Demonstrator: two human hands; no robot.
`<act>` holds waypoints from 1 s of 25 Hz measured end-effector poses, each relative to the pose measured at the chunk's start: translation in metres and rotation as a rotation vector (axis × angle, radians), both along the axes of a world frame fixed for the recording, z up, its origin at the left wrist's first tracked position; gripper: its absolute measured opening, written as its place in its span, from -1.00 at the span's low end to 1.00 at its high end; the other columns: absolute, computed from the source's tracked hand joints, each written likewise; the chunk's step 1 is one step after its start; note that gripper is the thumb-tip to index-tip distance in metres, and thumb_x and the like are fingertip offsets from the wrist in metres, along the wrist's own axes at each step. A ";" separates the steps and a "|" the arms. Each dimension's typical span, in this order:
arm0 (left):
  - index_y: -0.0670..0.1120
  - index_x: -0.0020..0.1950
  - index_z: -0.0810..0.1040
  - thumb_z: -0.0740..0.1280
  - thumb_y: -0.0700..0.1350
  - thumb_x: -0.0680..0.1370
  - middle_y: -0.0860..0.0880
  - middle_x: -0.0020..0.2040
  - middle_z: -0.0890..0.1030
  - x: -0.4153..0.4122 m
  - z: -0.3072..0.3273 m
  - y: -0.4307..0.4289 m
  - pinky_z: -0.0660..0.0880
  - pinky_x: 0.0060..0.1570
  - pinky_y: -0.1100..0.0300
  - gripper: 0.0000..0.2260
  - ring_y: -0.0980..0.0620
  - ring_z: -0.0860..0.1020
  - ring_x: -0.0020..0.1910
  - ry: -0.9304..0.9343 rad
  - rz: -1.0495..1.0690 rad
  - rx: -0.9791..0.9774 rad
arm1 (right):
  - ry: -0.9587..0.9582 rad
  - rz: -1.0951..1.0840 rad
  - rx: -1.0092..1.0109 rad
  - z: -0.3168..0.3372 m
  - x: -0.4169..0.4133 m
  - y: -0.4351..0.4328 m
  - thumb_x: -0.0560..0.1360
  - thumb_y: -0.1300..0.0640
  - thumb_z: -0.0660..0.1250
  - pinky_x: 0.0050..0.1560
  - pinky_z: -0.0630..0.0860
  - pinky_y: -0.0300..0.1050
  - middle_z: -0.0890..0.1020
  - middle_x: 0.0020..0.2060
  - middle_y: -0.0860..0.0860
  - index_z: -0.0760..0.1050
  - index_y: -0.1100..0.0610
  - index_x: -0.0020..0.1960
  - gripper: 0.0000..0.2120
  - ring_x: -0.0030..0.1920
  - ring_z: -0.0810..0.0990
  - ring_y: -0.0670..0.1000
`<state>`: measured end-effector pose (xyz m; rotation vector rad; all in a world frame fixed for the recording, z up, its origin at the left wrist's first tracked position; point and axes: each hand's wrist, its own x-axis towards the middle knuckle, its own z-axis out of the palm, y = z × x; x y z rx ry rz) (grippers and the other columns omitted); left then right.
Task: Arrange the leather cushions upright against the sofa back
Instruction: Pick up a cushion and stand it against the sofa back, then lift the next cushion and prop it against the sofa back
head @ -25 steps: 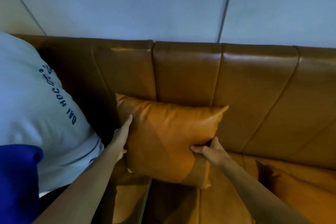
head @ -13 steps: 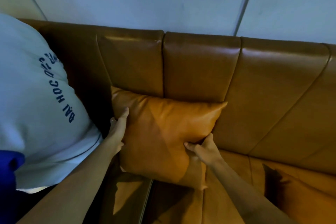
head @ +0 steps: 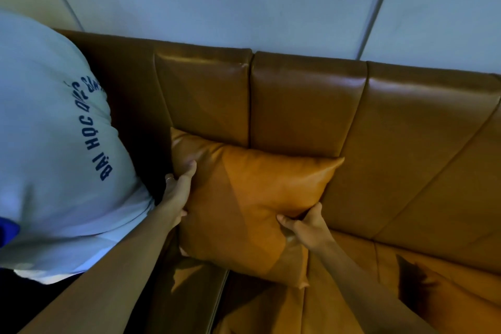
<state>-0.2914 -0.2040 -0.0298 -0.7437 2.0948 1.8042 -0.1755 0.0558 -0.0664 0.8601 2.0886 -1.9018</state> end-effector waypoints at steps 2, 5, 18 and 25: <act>0.04 0.60 0.00 0.25 0.36 0.51 -0.16 0.57 0.19 0.002 -0.001 0.001 0.24 0.35 -0.41 -0.19 -0.29 0.23 0.49 -0.007 -0.002 0.003 | -0.023 0.019 0.020 -0.001 -0.001 0.001 0.39 0.04 0.53 0.37 0.38 0.13 0.30 0.44 0.12 -0.03 0.09 0.46 -0.11 0.42 0.32 0.21; 0.03 0.61 -0.01 0.22 0.39 0.50 -0.16 0.57 0.20 0.007 0.003 0.004 0.23 0.36 -0.39 -0.18 -0.29 0.24 0.49 -0.036 -0.011 0.004 | -0.050 0.025 0.045 -0.001 -0.002 0.001 0.39 0.01 0.53 0.33 0.41 0.12 0.31 0.42 0.12 -0.01 0.08 0.44 -0.12 0.40 0.34 0.22; 0.01 0.07 0.53 0.34 -0.08 0.56 0.01 -0.05 0.59 0.098 0.057 0.158 0.38 -0.11 0.11 -0.89 -0.07 0.56 -0.01 0.557 -0.481 -0.749 | -0.035 0.248 0.402 0.060 0.084 0.098 0.52 -0.06 0.35 0.05 0.55 -0.05 0.62 0.17 0.03 0.44 0.05 0.33 -0.58 0.07 0.60 0.04; -0.04 0.28 0.50 0.26 -0.01 0.60 -0.08 0.20 0.57 0.213 0.056 0.273 0.44 0.14 -0.01 -0.73 -0.12 0.50 0.19 0.769 -0.726 -0.883 | 0.176 0.243 0.766 0.104 0.199 0.178 0.57 -0.06 0.26 0.11 0.56 0.00 0.59 0.18 0.03 0.44 0.05 0.32 -0.63 0.14 0.58 0.08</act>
